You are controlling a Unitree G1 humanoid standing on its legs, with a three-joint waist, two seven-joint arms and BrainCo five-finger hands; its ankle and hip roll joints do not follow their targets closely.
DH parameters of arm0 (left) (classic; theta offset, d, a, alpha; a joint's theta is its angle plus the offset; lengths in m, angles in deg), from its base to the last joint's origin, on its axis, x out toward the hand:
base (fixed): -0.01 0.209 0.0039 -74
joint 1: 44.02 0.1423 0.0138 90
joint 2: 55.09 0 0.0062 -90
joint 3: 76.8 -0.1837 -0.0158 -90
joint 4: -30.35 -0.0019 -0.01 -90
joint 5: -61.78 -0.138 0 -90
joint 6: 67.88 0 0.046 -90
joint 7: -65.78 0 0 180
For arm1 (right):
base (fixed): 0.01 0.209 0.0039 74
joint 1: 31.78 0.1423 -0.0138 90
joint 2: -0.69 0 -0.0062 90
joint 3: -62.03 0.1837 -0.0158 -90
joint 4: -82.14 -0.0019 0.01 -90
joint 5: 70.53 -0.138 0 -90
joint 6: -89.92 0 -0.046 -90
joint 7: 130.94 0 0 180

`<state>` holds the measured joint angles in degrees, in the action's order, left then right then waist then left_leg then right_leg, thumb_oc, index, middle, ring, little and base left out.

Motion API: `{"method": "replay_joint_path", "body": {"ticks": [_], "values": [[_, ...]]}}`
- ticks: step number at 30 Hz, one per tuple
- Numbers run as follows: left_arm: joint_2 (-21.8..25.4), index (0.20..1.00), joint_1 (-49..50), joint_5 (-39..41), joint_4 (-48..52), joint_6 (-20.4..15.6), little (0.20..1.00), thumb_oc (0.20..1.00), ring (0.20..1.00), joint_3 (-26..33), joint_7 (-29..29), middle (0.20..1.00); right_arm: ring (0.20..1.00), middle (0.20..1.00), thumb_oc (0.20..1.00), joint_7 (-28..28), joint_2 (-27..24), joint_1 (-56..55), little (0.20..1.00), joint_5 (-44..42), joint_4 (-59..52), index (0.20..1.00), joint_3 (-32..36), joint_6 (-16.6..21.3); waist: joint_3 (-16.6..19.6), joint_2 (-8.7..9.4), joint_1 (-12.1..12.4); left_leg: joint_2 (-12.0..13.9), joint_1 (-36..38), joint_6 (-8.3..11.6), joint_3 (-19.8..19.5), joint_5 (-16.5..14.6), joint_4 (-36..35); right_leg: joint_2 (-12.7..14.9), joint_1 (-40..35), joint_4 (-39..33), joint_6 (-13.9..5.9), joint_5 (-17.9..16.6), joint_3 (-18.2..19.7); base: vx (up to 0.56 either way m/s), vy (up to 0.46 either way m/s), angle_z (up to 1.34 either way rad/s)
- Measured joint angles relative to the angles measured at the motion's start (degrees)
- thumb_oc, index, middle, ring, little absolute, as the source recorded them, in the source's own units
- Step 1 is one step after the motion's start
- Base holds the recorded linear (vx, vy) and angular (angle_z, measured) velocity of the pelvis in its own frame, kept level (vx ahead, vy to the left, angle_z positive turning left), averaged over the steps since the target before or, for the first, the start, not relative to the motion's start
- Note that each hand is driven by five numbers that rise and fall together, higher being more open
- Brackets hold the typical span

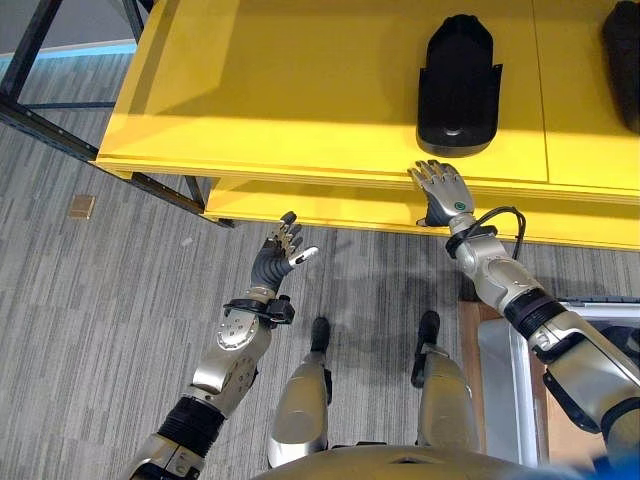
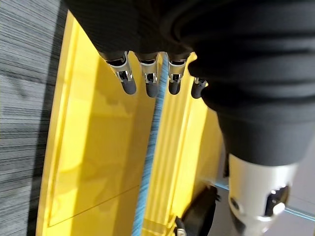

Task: Move parts from the plastic box to the shelf.

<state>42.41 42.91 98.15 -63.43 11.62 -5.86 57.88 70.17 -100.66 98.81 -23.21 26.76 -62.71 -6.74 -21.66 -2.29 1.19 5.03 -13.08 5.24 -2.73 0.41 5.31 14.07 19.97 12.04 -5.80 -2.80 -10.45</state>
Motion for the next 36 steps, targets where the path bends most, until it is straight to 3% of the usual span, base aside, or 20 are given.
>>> {"method": "replay_joint_path", "body": {"ticks": [10, 36], "values": [[0.01, 1.0, 0.05, 0.06, 0.0, -0.02, 1.0, 1.0, 1.0, 0.02, -0.22, 1.0, 1.0, 1.0, 1.0, 2.85, 0.22, 1.32, 1.0, -2.25, 2.23, 1.0, 0.19, -0.07, -0.21, -0.02, 0.75, 0.02, -1.28, 0.1, -0.37, 0.07, 0.42, 0.14, 1.76, 1.84, 0.08, 0.81, 0.02, 0.0, -0.001, 0.01], [0.06, 1.0, -0.64, 0.1, 0.01, -0.52, 1.0, 1.0, 1.0, 0.1, -1.19, 1.0, 1.0, 1.0, 1.0, 4.12, -0.86, 8.36, 1.0, -6.61, 8.53, 1.0, 0.04, 0.21, -1.01, -0.05, 1.53, -0.12, -4.05, 0.21, -0.96, 0.14, 1.87, 0.53, 5.15, 4.9, 0.76, 1.65, 0.11, 0.0, 0.0, 0.01]]}}
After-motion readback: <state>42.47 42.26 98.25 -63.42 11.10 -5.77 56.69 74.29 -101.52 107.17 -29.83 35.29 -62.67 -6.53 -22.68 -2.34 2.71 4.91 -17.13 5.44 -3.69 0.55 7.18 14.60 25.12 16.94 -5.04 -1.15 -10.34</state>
